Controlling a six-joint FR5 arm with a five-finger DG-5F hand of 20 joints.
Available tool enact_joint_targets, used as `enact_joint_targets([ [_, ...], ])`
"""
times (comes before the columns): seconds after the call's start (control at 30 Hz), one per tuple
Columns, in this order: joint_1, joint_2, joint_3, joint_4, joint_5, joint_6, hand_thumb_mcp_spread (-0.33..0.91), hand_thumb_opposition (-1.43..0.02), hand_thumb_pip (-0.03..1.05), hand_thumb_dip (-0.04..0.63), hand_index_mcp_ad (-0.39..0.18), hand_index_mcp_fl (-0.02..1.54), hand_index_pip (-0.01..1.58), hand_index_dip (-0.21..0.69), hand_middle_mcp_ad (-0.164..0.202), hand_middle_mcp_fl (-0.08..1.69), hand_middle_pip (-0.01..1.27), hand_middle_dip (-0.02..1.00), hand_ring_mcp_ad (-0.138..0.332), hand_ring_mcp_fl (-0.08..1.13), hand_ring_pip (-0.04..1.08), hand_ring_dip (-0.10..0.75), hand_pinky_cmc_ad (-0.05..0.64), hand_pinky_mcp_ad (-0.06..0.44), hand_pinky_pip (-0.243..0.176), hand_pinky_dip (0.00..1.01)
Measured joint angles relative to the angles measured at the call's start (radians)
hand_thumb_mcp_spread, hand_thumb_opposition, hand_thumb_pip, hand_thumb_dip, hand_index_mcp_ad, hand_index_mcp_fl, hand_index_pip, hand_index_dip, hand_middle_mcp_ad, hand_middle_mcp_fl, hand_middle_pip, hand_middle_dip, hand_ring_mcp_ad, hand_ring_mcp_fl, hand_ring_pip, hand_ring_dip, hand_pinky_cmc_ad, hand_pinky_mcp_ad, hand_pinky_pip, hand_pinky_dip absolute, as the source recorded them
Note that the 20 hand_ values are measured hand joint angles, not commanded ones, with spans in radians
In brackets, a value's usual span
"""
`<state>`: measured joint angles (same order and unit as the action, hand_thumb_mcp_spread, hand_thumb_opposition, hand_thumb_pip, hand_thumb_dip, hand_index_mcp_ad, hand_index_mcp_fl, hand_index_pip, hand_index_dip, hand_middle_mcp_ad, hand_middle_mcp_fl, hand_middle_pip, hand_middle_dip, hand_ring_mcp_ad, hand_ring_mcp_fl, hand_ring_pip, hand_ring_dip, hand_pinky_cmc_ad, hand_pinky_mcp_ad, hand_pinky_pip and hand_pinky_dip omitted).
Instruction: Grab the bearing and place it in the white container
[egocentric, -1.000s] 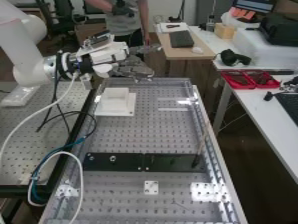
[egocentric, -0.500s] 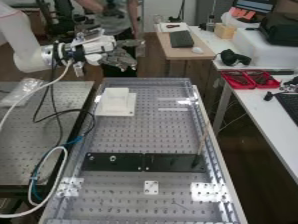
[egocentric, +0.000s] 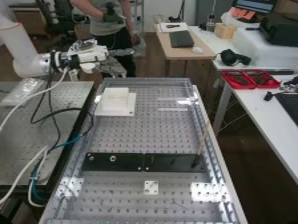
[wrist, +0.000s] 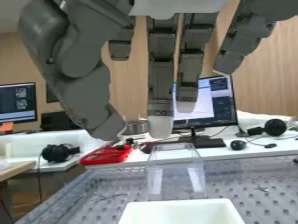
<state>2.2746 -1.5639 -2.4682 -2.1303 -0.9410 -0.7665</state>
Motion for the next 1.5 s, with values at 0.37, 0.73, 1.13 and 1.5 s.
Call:
enact_joint_targets([
  [0.37, 0.007, -0.106, 0.0, 0.093, 0.068, -0.003, 0.47, -0.87, 0.74, 0.314, -0.173, 0.04, 0.21, -0.199, 0.054, 0.54, 1.08, 0.59, 0.051, 0.19, 0.64, 0.483, 0.363, 0.215, -0.028, 0.21],
  [0.73, 0.009, -0.175, 0.003, 0.097, 0.116, 0.023, 0.47, -0.87, 0.74, 0.314, -0.166, 0.04, 0.21, -0.199, 0.054, 0.54, 1.08, 0.59, 0.051, 0.19, 0.66, 0.483, 0.363, 0.215, -0.028, 0.21],
  [1.13, 0.006, -0.187, 0.024, -0.016, 0.116, 0.093, 0.43, -0.88, 0.84, 0.316, -0.166, 0.0, 0.27, -0.199, 0.051, 0.37, 1.08, 0.57, 0.051, 0.02, 0.68, 0.424, 0.36, 0.227, -0.035, 0.37],
  [1.5, 0.001, -0.165, 0.019, -0.009, 0.109, 0.091, 0.32, -0.84, 0.88, 0.316, -0.164, 0.01, 0.29, -0.194, 0.051, 0.16, 1.07, 0.52, 0.077, 0.0, 0.71, 0.328, 0.356, 0.251, -0.096, 0.63],
])
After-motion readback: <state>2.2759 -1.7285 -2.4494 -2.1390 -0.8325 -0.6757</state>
